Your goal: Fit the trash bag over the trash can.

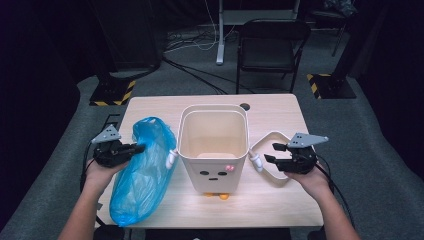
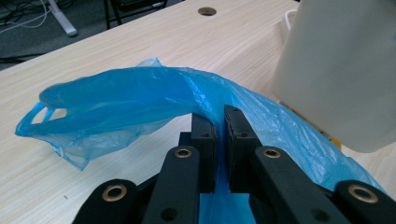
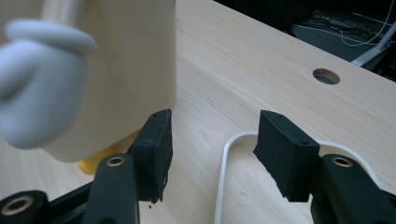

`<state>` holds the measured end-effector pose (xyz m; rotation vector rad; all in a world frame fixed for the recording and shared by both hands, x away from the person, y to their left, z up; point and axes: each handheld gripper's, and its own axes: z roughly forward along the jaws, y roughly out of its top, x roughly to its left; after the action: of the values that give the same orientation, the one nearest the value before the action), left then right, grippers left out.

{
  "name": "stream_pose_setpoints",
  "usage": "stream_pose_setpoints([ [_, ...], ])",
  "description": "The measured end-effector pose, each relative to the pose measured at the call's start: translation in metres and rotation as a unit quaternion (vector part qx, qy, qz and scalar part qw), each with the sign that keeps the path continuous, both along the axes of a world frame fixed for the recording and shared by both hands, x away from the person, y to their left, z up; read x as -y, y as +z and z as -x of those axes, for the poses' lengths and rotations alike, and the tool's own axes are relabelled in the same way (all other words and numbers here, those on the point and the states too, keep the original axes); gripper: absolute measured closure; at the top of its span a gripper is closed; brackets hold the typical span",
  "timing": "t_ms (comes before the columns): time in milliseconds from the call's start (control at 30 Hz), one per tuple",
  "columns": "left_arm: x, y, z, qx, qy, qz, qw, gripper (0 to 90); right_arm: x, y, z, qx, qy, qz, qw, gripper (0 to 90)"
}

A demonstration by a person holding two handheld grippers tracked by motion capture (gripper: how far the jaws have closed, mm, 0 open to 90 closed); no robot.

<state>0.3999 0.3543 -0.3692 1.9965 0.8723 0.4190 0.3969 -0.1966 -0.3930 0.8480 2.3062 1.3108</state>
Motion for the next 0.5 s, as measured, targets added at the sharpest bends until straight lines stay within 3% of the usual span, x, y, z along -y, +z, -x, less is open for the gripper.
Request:
stream_pose_setpoints([
  [300, -0.001, 0.016, 0.003, 0.006, -0.013, 0.000, 0.9999, 84.3, -0.003, 0.021, 0.004, 0.006, 0.014, 0.018, 0.9997, 43.7],
  [500, 0.001, 0.034, 0.006, 0.016, -0.031, 0.012, 0.9993, 84.6, -0.007, 0.039, 0.010, 0.006, 0.035, 0.014, 0.9993, 43.9],
])
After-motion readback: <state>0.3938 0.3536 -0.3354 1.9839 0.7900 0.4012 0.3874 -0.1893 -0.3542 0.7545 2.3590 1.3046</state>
